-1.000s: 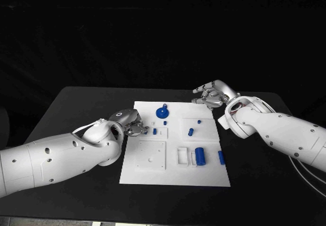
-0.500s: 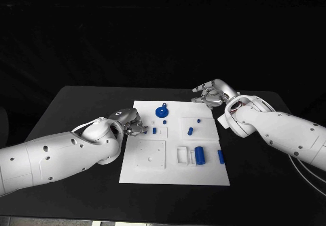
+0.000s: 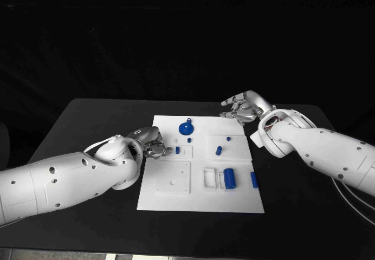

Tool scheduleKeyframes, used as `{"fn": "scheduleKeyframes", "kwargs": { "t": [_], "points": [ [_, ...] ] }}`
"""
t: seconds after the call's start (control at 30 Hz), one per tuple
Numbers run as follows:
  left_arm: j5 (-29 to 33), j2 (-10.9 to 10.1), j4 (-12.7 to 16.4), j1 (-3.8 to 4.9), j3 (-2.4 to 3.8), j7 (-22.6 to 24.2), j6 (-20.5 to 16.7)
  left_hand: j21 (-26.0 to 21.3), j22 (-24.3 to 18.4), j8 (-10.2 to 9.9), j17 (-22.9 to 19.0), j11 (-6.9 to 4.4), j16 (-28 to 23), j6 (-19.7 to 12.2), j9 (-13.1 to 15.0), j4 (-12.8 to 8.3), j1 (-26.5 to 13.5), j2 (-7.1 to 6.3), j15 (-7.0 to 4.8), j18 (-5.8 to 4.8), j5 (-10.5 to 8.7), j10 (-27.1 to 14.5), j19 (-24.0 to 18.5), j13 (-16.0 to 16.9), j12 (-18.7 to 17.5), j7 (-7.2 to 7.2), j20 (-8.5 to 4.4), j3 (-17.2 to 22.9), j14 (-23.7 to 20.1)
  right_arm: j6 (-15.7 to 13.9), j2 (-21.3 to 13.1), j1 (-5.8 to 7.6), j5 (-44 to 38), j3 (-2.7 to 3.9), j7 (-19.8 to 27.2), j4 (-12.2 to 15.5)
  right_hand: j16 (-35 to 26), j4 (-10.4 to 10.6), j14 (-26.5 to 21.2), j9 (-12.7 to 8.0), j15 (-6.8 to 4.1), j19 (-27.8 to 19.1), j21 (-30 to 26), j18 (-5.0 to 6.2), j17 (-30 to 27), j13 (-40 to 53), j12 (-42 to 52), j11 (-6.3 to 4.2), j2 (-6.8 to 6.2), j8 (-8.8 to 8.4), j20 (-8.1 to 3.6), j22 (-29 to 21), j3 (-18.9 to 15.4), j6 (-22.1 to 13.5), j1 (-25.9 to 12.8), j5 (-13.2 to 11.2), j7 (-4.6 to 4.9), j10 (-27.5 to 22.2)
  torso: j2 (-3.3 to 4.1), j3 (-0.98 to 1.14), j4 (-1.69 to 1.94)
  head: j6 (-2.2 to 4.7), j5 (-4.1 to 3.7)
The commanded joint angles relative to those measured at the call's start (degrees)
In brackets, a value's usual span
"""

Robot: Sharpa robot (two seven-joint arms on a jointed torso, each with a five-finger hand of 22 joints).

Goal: Assemble the parts on the task board

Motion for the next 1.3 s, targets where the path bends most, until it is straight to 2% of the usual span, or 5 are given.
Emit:
{"fn": "scheduleKeyframes", "kwargs": {
  "t": [0.03, 0.6, 0.87, 1.1, 1.3],
  "points": [
    [2.2, 0.2, -0.5, -0.9, -0.79, -1.2, 5.5, -0.2, 1.1, -0.2, -0.4, -1.14, 0.0, -0.4, -0.2, -4.3, -0.1, 0.26, -0.29, 0.41, -0.87, 1.7, 0.1, 0.0, 0.1, -0.32, 0.29, 4.2, -0.2, 0.3, 0.0, -0.03, -0.1, 0.03, 0.5, 0.1, -0.1, 0.2, 0.1, 0.0, -0.23, 2.0, 0.0, 0.9, 0.1, -0.1, 0.1, -0.26, 0.08, -0.32, -0.05, 3.4, 0.2, -0.2, -0.4, 0.2, 0.14, 0.2, 0.02, -0.01, -0.01, 0.05, -0.12],
    [2.1, 1.2, -2.8, -0.53, -0.51, -2.0, 4.2, -1.1, 1.0, -0.3, -3.3, -1.09, -1.4, -2.5, -1.6, 0.6, 1.0, 0.11, -0.32, 0.37, -5.81, 1.7, 0.4, -1.0, -1.3, -0.23, 0.3, 2.0, -0.5, 0.2, -0.1, -0.03, -0.1, 0.03, 0.4, 0.1, -0.1, 0.3, 0.1, 0.0, -0.23, 2.0, 0.0, 0.9, 0.0, -0.1, 0.1, -0.27, 0.05, -0.32, -0.06, 3.4, 0.2, -0.2, -0.4, 0.2, 0.13, 0.3, 0.05, -0.01, -0.05, 0.16, -0.28],
    [2.4, 1.0, -2.9, 0.25, -0.37, -2.1, 4.5, -2.5, 0.9, -0.3, -5.7, -1.19, -3.1, -2.0, -3.1, 10.8, -0.3, -3.74, -0.62, -1.0, -9.9, 1.7, 0.7, -0.5, -2.7, -0.55, -0.76, -0.1, -0.6, 0.2, 0.0, -0.03, -0.1, 0.03, 0.5, 0.0, -0.2, 0.4, 0.1, 0.0, -0.23, 2.0, -0.1, 0.9, 0.0, -0.1, 0.1, -0.26, 0.02, -0.34, -0.06, 3.3, 0.2, -0.4, -0.5, 0.2, 0.15, 0.2, -0.02, -0.04, 0.05, 0.18, -0.18],
    [2.9, 0.7, -2.9, 0.47, -0.36, -2.5, 5.6, -3.1, 1.0, -0.3, -5.8, -1.12, -3.4, -1.8, -3.2, 13.4, -0.2, -4.71, -0.67, -1.25, -11.37, 1.7, 1.0, -0.1, -2.9, -0.55, -0.89, -1.2, -0.6, 0.2, 0.1, -0.03, -0.1, 0.03, 0.5, -0.1, -0.2, 0.4, 0.1, 0.0, -0.23, 2.0, -0.1, 0.9, 0.0, -0.1, 0.1, -0.26, 0.02, -0.34, -0.06, 3.3, 0.2, -0.4, -0.5, 0.2, 0.15, 0.2, 0.0, -0.09, 0.02, 0.21, -0.06],
    [3.6, 0.6, -2.9, 0.51, -0.36, -2.6, 5.2, -3.4, 1.0, -0.3, -6.1, -0.94, -3.6, -1.2, -3.0, 17.5, -4.2, -6.41, -0.6, -1.33, -19.9, 1.7, 1.1, 0.1, -3.0, -0.21, -0.96, -1.5, -0.7, 0.2, 0.1, -0.04, -0.1, 0.03, 0.5, -0.1, -0.2, 0.4, 0.1, 0.0, -0.23, 2.0, -0.1, 0.9, 0.0, -0.1, 0.1, -0.26, 0.02, -0.34, -0.06, 3.3, 0.2, -0.4, -0.5, 0.2, 0.15, 0.2, 0.0, -0.08, 0.04, 0.3, 0.03]
  ]
}}
